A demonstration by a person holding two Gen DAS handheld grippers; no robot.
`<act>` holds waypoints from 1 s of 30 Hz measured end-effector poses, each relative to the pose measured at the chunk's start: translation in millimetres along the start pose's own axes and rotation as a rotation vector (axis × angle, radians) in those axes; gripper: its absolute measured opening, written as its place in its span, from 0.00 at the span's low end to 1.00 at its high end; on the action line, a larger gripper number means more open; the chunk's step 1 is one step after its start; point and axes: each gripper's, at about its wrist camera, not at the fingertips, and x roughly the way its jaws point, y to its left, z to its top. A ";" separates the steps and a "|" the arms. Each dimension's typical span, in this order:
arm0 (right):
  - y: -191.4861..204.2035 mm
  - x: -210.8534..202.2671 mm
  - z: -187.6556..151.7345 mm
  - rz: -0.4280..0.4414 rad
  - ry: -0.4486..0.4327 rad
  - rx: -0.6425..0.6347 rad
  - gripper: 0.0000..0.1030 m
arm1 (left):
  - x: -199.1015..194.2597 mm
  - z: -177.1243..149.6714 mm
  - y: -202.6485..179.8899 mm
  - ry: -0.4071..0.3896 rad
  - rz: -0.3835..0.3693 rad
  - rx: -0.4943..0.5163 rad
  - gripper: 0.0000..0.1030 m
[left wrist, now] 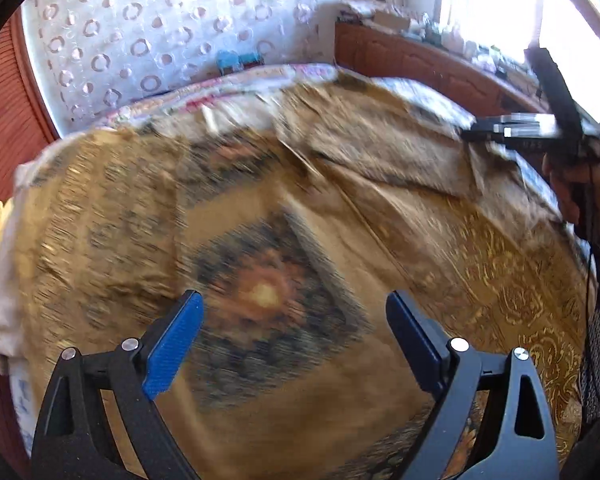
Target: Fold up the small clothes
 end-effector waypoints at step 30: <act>-8.1 98.8 83.2 0.023 0.045 -0.075 0.54 | 35.3 60.4 216.1 0.005 0.159 -0.267 0.74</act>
